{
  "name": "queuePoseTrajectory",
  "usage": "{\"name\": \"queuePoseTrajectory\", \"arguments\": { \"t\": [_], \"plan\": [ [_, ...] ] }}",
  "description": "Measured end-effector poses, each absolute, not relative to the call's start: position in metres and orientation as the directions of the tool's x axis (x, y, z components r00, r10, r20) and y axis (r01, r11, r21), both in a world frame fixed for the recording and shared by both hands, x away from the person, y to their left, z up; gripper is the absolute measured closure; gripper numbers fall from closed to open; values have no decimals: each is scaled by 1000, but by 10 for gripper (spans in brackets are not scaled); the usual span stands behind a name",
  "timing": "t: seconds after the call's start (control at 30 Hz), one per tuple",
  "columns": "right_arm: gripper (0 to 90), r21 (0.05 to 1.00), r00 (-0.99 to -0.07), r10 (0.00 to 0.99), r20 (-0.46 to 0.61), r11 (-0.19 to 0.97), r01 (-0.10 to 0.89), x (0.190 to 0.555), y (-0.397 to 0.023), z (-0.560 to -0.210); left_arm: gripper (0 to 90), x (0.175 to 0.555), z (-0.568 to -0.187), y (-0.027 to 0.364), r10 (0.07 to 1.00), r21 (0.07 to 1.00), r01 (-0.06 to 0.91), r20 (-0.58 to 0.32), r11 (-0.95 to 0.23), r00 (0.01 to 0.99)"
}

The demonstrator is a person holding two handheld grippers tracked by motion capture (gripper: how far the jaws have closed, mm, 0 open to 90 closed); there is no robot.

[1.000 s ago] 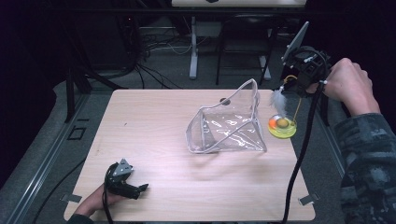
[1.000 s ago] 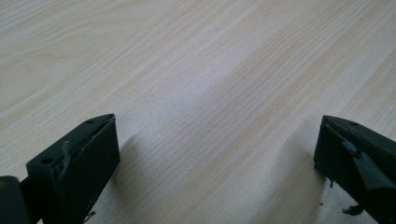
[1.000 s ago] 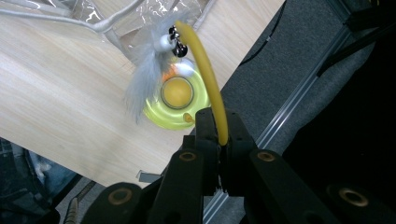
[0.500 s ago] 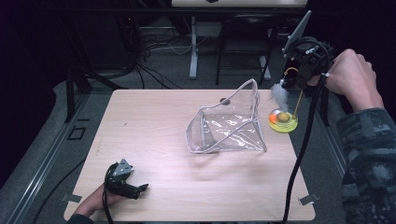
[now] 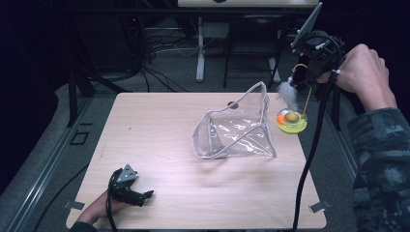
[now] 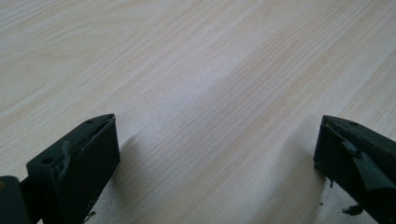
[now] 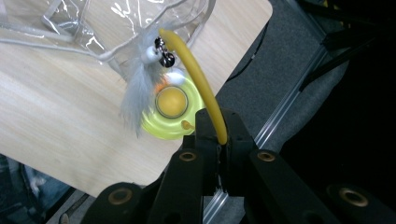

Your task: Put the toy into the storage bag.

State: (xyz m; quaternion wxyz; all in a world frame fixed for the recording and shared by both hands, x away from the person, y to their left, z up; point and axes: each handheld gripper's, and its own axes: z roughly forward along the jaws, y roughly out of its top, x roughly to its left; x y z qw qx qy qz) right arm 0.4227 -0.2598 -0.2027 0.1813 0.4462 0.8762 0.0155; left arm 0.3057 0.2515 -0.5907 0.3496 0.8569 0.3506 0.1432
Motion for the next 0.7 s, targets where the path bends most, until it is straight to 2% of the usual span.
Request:
{"name": "queuePoseTrajectory", "arguments": {
  "t": [0.7],
  "plan": [
    [871,193,-554,763,-333,630,752,423,-238,-178,1,306,-591,252,701,700,501,0,-509,713]
  ]
}}
